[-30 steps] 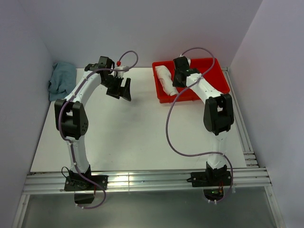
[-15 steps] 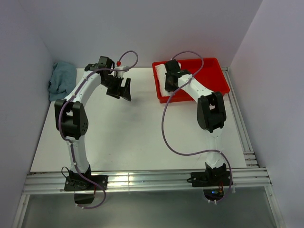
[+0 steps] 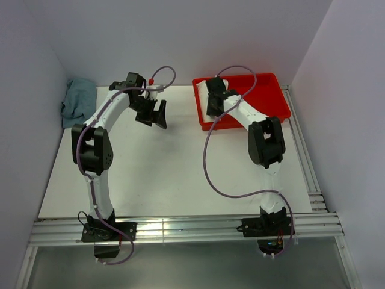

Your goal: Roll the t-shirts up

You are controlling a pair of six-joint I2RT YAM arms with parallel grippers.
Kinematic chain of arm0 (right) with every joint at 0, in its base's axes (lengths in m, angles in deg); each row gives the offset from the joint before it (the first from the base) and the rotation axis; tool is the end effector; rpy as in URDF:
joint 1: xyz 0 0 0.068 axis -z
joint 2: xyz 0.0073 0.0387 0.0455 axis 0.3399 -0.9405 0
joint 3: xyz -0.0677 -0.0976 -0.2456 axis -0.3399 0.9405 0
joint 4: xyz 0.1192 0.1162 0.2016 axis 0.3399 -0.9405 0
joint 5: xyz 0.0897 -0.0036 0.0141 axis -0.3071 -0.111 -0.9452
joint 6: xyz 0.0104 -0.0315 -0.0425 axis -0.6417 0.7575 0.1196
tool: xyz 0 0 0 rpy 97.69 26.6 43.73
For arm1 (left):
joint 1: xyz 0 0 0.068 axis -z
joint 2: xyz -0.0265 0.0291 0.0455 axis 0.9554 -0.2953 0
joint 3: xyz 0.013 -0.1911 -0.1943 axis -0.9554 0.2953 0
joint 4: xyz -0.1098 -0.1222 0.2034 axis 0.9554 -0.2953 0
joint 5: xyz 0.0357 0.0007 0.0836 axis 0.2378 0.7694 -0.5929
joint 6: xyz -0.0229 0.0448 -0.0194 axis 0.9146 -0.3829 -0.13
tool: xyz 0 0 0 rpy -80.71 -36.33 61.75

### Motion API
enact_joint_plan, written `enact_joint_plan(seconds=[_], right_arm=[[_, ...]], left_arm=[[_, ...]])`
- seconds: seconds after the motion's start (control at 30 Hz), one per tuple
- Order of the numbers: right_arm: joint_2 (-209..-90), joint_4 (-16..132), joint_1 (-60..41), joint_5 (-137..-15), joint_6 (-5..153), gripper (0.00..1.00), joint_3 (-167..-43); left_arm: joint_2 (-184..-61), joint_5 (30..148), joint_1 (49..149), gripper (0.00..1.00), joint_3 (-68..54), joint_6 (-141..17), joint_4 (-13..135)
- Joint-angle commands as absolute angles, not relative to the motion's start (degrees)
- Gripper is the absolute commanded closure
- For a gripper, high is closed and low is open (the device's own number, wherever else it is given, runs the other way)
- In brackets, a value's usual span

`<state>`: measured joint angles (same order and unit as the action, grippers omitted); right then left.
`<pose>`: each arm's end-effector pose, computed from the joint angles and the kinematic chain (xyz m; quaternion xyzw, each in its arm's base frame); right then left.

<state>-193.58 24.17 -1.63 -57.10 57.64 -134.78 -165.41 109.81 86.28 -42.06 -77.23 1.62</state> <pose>0.4560 0.1720 0.2165 0.0465 0.9449 0.0309 0.3226 0.4192 -0.1181 0.2619 0.1899 0.9323 -0.2613 0.1625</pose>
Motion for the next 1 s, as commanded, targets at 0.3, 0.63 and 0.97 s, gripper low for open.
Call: enact_joint_plan(seconds=[0.3,0.63,0.97], right_arm=[[-175.73,28.20,-2.10,-55.94,53.51,0.57,-126.86],[-167.97,37.24,-8.08,-60.87,46.66,0.60,-103.31],[-180.62,38.39,-5.80,-62.90,46.30,0.60,-112.60]], left_arm=[[-161.04,112.26,84.43,0.03,-45.13,-78.42,2.60],[-154.19,114.19,80.48,0.05,-36.08,-79.56,4.18],[-138.92,112.80,73.62,0.05,-21.23,-83.08,6.55]])
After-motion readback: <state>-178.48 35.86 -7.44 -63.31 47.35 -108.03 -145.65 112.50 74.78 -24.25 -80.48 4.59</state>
